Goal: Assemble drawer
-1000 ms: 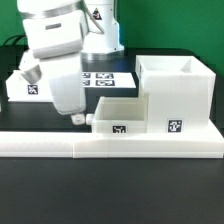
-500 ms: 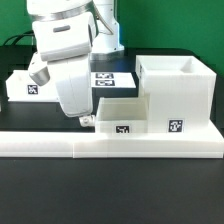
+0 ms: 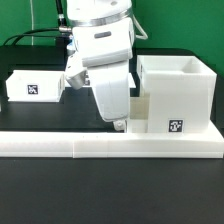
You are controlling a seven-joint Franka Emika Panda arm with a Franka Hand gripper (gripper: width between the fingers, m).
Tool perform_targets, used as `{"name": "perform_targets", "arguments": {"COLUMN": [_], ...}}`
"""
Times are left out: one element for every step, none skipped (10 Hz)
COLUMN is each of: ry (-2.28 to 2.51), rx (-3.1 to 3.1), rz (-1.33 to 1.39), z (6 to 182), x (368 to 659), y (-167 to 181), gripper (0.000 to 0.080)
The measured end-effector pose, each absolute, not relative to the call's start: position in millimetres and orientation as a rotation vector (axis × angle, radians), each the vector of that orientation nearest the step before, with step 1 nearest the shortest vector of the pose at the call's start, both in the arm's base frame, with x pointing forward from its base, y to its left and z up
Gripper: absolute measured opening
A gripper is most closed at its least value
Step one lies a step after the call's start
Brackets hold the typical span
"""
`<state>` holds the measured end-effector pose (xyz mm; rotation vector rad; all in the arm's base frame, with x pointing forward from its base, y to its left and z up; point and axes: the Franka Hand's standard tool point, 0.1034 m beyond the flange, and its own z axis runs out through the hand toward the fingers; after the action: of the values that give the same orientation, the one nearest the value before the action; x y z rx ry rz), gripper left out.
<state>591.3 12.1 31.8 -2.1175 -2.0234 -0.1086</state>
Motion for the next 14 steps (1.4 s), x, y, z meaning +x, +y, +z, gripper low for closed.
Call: {"name": "perform_targets", "arguments": {"ry": [-1.992, -1.99, -1.99, -1.995, -2.026, -2.038, -2.051, -2.074, -2.09, -2.093, -2.087, -2.083, -2.076, -2.074], "rx": [-2.153, -2.154, -2.15, -2.135, -2.115, -2.099, -2.063, -2.018, -1.984, -1.966, -1.972, -1.976, -1.983, -1.984], "rz": [-0.107, -0.106, -0.103, -0.098, -0.087, -0.071, -0.06, -0.046, -0.024, -0.014, -0.014, -0.014, -0.013, -0.012], "z": [31.6, 30.9, 29.8, 28.1, 27.3, 27.6, 28.7, 28.6, 28.9, 31.5, 32.4, 32.6, 32.6, 31.9], "x": [591, 590, 590, 589, 590, 591, 591, 592, 592, 592, 592, 592, 593, 592], "y": [7, 7, 8, 13, 15, 16, 20, 21, 20, 20, 21, 23, 24, 23], "gripper": [0.0649, 0.0649, 0.0649, 0.0649, 0.0649, 0.0649, 0.0649, 0.0649, 0.0649, 0.0649, 0.0649, 0.0649, 0.0649, 0.0649]}}
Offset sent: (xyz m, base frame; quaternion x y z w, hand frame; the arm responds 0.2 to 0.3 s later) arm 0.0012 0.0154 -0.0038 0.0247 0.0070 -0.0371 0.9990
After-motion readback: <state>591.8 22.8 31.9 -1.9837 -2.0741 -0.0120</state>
